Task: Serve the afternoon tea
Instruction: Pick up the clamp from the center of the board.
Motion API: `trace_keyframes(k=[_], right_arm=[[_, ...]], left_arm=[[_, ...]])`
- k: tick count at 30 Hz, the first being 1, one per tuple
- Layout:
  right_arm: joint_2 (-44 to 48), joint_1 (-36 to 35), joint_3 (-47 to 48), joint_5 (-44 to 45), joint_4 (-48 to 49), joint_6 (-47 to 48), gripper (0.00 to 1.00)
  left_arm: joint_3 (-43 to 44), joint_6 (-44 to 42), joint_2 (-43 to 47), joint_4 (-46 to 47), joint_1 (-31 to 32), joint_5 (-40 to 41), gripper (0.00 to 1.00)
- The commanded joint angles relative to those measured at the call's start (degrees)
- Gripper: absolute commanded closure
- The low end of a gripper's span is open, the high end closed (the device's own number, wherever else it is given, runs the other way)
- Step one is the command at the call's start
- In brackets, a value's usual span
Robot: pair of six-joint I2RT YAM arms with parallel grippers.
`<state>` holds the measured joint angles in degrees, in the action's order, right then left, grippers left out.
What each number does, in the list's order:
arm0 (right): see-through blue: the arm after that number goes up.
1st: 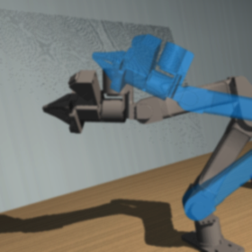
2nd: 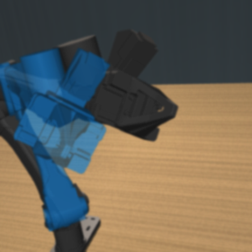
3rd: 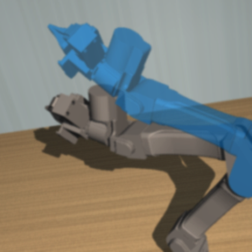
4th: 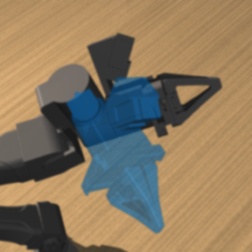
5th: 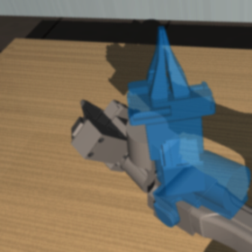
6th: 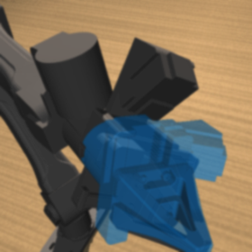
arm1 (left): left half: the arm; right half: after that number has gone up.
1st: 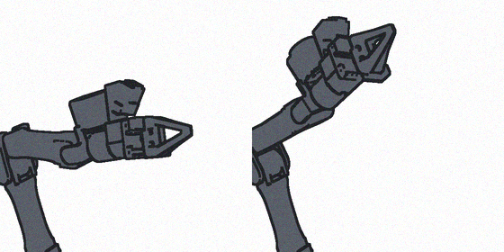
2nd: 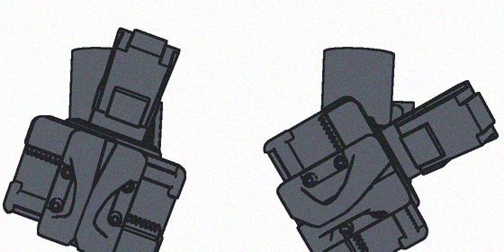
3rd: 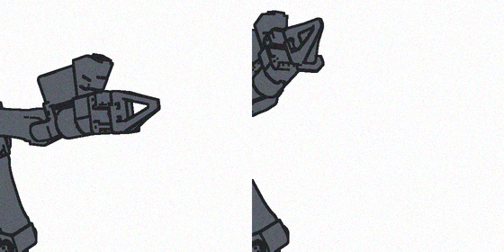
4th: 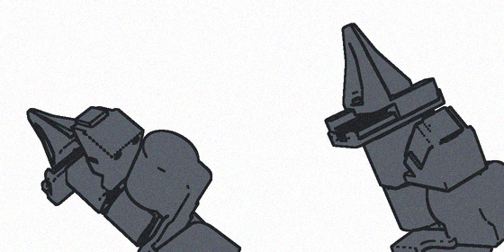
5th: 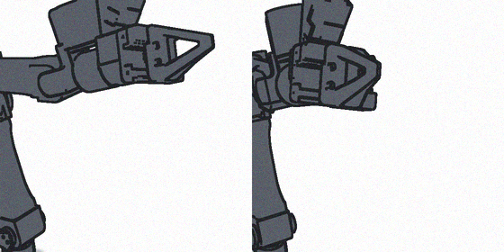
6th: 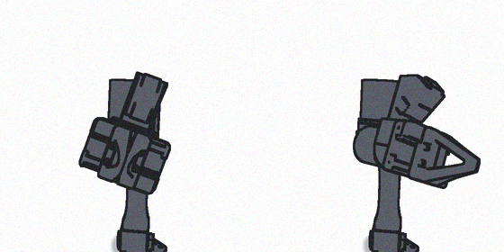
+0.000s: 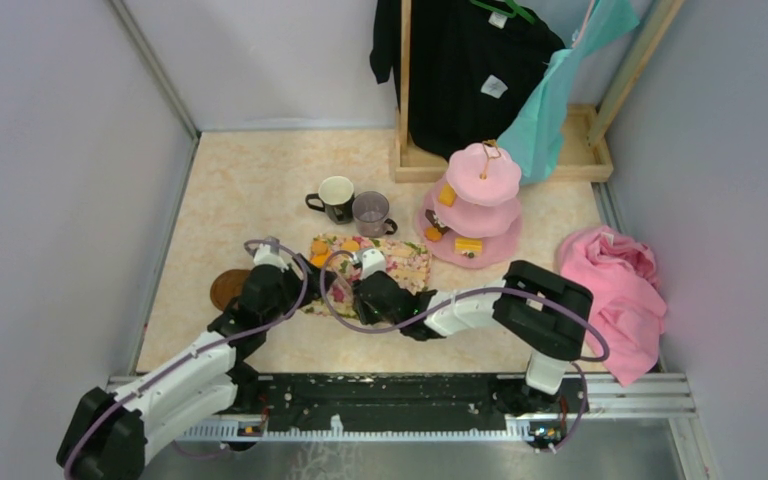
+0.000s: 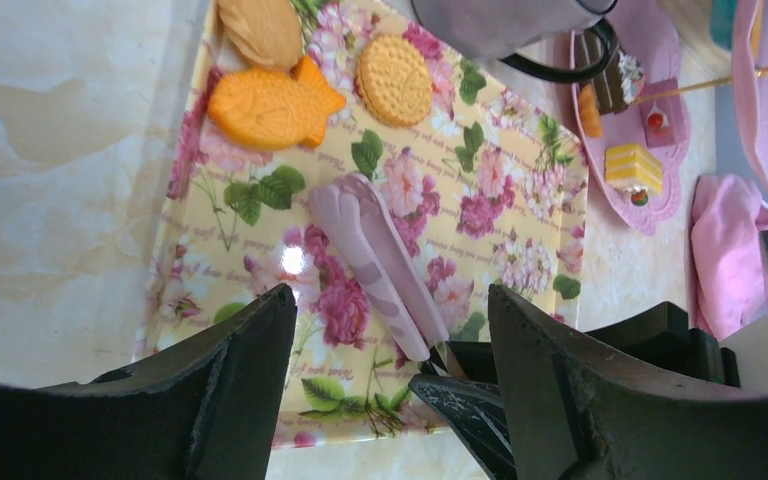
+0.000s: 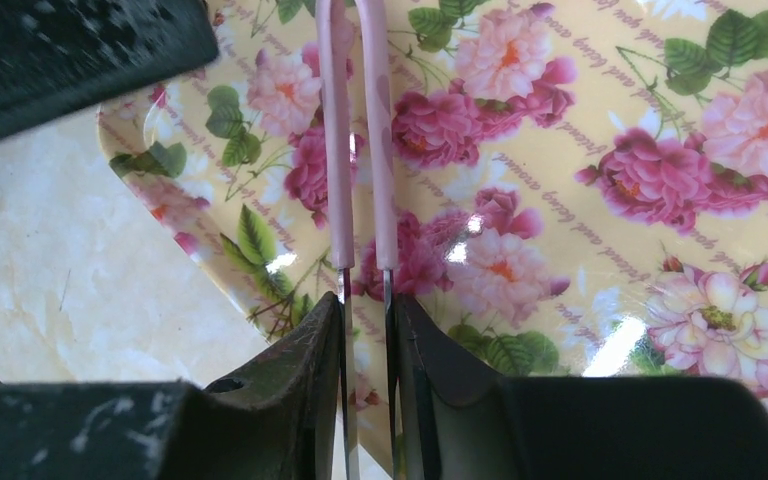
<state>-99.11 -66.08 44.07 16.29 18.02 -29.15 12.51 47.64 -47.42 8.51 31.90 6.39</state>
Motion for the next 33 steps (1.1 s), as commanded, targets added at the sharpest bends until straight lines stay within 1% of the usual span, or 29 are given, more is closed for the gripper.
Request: trace_keyframes(k=[1, 6, 14, 18, 19, 24, 33], right_arm=[[0.68, 0.39, 1.89, 0.16, -8.11, 1.49, 0.78], [2.53, 0.4, 4.85, -0.46, -12.28, 2.18, 0.77], [3.87, 0.86, 12.43, -2.42, -21.99, 4.34, 0.77], [3.89, 1.23, 14.43, -4.59, -23.1, 4.49, 0.77], [5.82, 1.22, 14.64, -4.87, -23.23, 4.39, 0.77], [8.05, 1.8, 15.39, -7.01, -23.13, 3.79, 0.77], [8.91, 2.69, 19.43, -9.03, -25.46, 3.7, 0.77]], left_arm=[[1.55, -1.6, 3.62, -2.25, 0.36, 5.31, 0.23], [3.43, -3.07, 3.94, -3.6, 0.3, 7.51, 0.21], [8.15, -5.86, -1.27, -1.69, 0.19, 7.66, 0.2], [10.5, -6.49, -3.69, -2.26, 0.06, 6.78, 0.2], [10.56, -6.36, -4.06, -2.6, 0.01, 6.79, 0.21], [8.37, -5.56, -4.17, -0.97, -0.14, 5.51, 0.21], [7.51, -4.99, -6.96, 0.8, -0.14, 3.02, 0.21]])
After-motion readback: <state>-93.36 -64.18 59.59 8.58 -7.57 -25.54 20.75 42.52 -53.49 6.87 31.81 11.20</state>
